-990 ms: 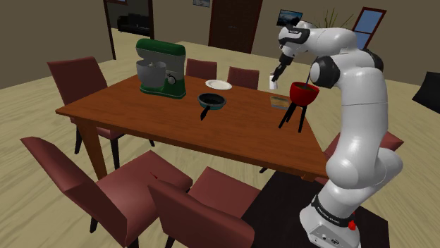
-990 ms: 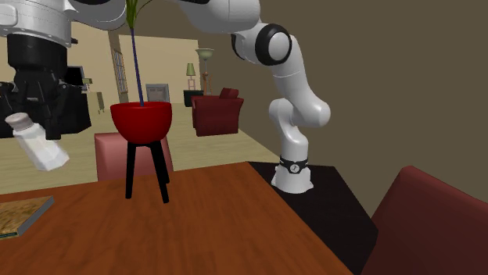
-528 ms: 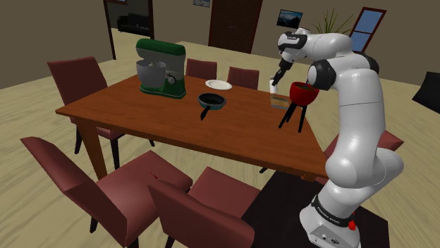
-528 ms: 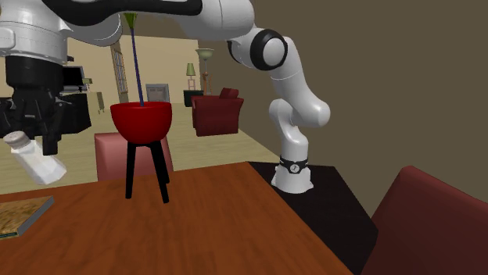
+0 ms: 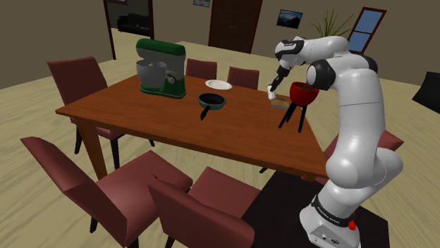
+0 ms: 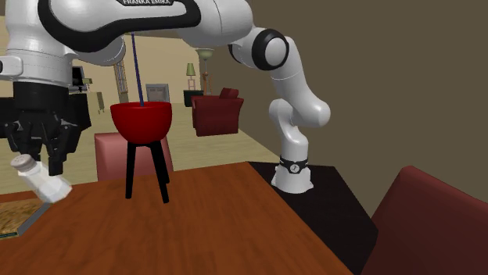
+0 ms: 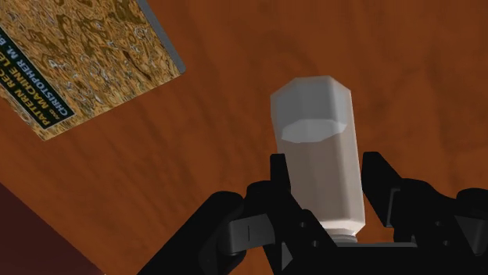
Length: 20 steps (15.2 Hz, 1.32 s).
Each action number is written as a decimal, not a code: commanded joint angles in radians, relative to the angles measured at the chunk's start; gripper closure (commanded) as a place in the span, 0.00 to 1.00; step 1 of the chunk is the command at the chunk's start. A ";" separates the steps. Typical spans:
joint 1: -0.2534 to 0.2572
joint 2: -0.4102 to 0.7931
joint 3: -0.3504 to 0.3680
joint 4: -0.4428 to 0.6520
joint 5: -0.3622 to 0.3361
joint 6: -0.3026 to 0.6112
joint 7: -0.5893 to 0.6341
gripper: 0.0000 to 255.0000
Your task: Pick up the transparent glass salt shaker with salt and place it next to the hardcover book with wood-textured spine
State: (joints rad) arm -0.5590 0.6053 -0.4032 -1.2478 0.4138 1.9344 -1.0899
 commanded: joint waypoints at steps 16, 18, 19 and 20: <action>0.008 0.053 0.022 -0.142 0.041 0.186 -0.054 1.00; 0.008 0.059 0.025 -0.149 0.044 0.199 -0.058 1.00; 0.008 0.059 0.025 -0.149 0.044 0.199 -0.058 1.00; 0.007 0.059 0.025 -0.149 0.044 0.199 -0.058 1.00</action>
State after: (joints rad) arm -0.5512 0.6628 -0.3789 -1.3949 0.4573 2.1306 -1.1471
